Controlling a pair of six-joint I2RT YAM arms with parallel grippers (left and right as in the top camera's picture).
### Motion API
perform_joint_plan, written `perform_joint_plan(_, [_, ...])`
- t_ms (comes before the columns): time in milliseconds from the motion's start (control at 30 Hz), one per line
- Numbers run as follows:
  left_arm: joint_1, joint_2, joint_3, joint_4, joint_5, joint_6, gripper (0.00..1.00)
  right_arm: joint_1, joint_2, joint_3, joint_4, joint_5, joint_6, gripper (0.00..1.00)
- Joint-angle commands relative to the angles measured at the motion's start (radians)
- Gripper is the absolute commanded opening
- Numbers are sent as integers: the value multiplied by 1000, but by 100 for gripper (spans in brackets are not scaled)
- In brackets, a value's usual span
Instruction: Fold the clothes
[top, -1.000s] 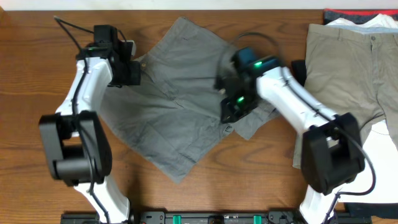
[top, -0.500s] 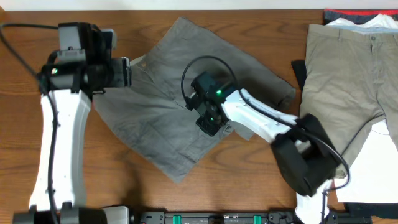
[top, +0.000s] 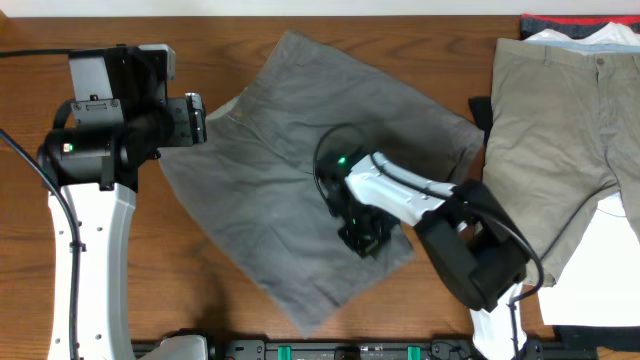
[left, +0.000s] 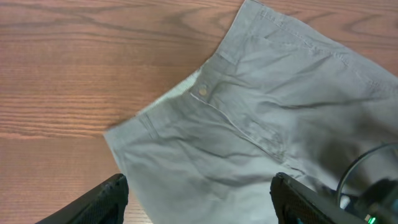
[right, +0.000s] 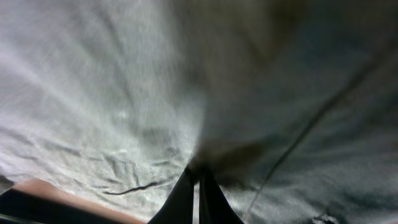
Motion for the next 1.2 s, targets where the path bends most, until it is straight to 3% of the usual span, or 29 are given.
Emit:
perform_joint_plan(0, [3,-2,8,0,-5,-6,76,46,31,-17,-44,90,88,4])
perform_joint_plan(200, [2,5,8,0,-5,-6,80,69,-43,-13,-45,135,83,4])
perform_joint_plan(433, [-15,95,8,2,-4,-4,80,6,-330,-13,147,133,85,6])
perform_joint_plan(633, [-68,312,7,78,61,87,45,-97,-557,-13,319,131,149,11])
perform_joint_plan(767, [-111,471,7,205,108,132,7,-135,-615,-13,364,130,174,11])
perform_joint_plan(1000, [-178,686,7,391,107,229,6,-140,-620,-13,323,127,232,10])
perform_joint_plan(1167, [-185,786,7,489,17,190,6,-140,-620,-13,291,127,257,10])
